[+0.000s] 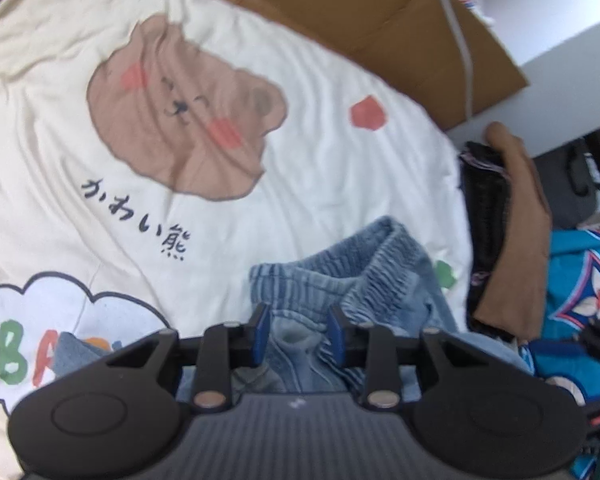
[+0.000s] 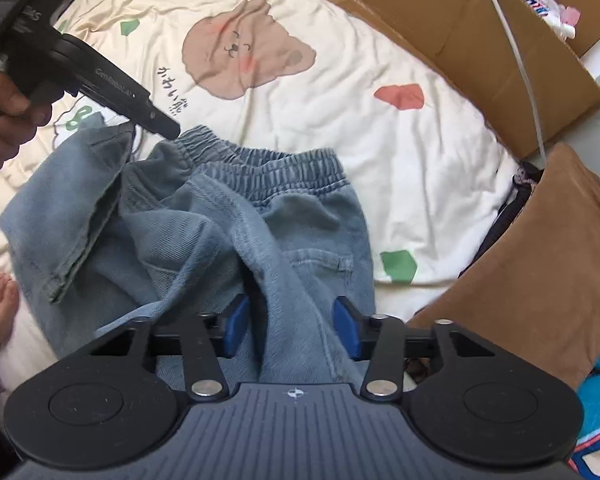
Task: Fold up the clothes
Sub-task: 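Grasp the jeans waistband with both tools and lift it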
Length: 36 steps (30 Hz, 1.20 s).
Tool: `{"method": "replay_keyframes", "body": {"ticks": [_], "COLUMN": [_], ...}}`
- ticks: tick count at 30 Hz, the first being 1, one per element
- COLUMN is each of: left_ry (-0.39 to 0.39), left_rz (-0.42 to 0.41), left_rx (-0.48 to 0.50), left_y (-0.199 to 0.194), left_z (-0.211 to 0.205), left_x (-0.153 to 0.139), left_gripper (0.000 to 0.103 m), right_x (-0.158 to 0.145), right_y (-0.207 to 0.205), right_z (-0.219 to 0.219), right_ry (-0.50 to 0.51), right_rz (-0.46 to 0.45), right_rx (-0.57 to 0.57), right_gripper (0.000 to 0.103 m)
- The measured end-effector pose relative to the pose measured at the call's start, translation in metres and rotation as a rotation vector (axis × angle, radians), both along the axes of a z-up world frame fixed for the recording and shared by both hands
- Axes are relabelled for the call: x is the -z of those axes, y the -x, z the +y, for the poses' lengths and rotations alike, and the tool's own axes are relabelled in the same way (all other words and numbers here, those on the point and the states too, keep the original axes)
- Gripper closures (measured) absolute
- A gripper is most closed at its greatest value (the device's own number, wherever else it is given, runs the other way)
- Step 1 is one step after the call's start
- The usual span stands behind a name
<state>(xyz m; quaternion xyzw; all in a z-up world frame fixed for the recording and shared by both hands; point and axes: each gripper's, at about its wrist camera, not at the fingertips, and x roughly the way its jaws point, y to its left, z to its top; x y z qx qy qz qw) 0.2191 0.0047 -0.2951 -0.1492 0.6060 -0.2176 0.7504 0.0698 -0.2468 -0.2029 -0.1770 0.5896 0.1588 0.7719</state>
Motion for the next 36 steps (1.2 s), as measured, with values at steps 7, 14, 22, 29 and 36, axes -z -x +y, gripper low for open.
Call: {"method": "replay_keyframes", "body": {"ticks": [7, 14, 22, 29, 36], "left_ry": [-0.012, 0.083, 0.146, 0.243, 0.282], "left_rz": [0.107, 0.214, 0.217, 0.113, 0.0], "left_rx": [-0.037, -0.109, -0.109, -0.069, -0.056], "left_y": [-0.007, -0.005, 0.002, 0.009, 0.02], "left_z": [0.003, 0.007, 0.006, 0.014, 0.029], "left_x": [0.035, 0.058, 0.059, 0.011, -0.053], "left_gripper": [0.069, 0.061, 0.081, 0.088, 0.089], "right_x": [0.008, -0.006, -0.011, -0.041, -0.092], "right_y": [-0.007, -0.017, -0.008, -0.003, 0.008], "right_z": [-0.01, -0.041, -0.092, -0.079, -0.067], "right_ry": [-0.028, 0.015, -0.034, -0.021, -0.046], "right_rz": [0.03, -0.007, 0.008, -0.051, -0.154], "right_rx": [0.003, 0.132, 0.3, 0.269, 0.283], "right_gripper": [0.091, 0.098, 0.099, 0.099, 0.1]}}
